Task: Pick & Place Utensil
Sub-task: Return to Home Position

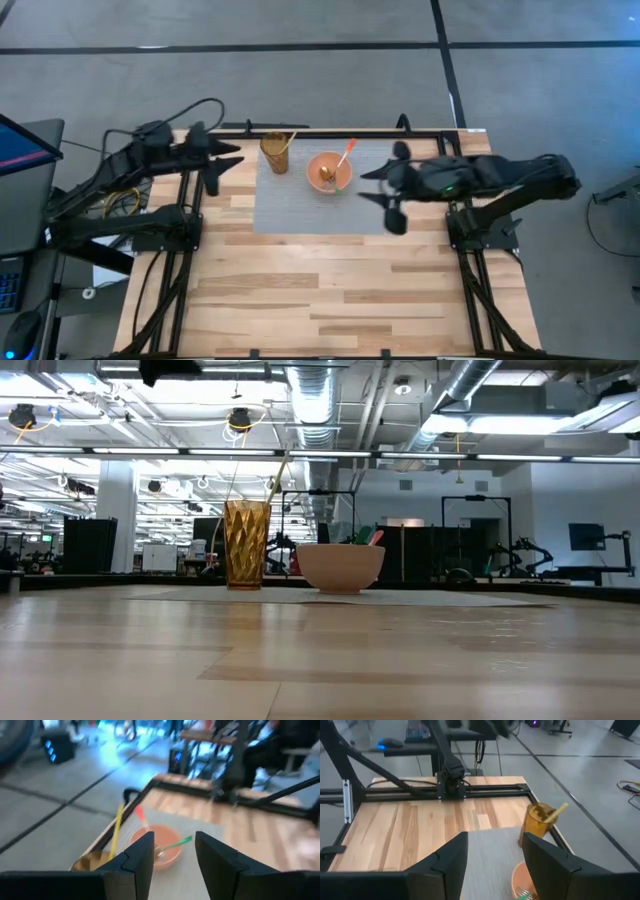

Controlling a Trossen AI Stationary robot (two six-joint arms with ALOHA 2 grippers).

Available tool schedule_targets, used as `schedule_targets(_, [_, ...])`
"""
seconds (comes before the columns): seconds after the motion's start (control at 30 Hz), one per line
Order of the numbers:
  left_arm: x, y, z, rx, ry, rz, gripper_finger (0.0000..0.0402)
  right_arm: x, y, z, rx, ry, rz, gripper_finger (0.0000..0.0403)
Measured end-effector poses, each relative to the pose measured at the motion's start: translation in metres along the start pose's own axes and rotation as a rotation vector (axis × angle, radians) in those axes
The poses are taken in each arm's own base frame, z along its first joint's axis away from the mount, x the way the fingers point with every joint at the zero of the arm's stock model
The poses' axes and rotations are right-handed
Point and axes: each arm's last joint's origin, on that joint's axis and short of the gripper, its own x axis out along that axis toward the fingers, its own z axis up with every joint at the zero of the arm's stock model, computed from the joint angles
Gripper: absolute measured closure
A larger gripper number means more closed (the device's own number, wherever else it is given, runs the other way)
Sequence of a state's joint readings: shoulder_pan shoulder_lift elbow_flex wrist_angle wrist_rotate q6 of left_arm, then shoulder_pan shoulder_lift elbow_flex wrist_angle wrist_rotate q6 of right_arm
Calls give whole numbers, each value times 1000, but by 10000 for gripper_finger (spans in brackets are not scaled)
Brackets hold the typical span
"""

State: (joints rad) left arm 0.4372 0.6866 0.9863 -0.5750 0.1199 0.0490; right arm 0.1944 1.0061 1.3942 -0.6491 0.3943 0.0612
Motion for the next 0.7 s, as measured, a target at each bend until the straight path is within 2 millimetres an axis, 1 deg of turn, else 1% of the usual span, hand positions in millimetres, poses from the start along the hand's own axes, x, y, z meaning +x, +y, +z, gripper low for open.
schedule_targets(0.07, [-18,-2,1,9,-61,-8,257,-10,-5,-12,10,-33,2,220])
schedule_targets(0.17, [-46,-6,0,17,-146,-2,257,-19,-11,-41,30,-98,5,221])
schedule_targets(0.23, [-62,-8,-6,19,-171,-2,257,-23,-14,-63,44,-155,8,223])
schedule_targets(0.3, [-72,-10,-19,4,-200,-3,257,-28,-17,-86,54,-205,10,224])
schedule_targets(0.43, [-81,-13,-54,-33,-256,-6,257,-38,-24,-127,88,-311,16,225])
schedule_targets(0.53, [-79,-13,-74,-68,-349,-12,257,-46,-28,-152,107,-366,22,224])
schedule_targets(0.63, [-77,-14,-90,-82,-423,-18,257,-52,-32,-172,127,-421,38,222])
schedule_targets(0.7, [-71,-14,-99,-88,-423,-20,257,-57,-34,-182,145,-454,48,221])
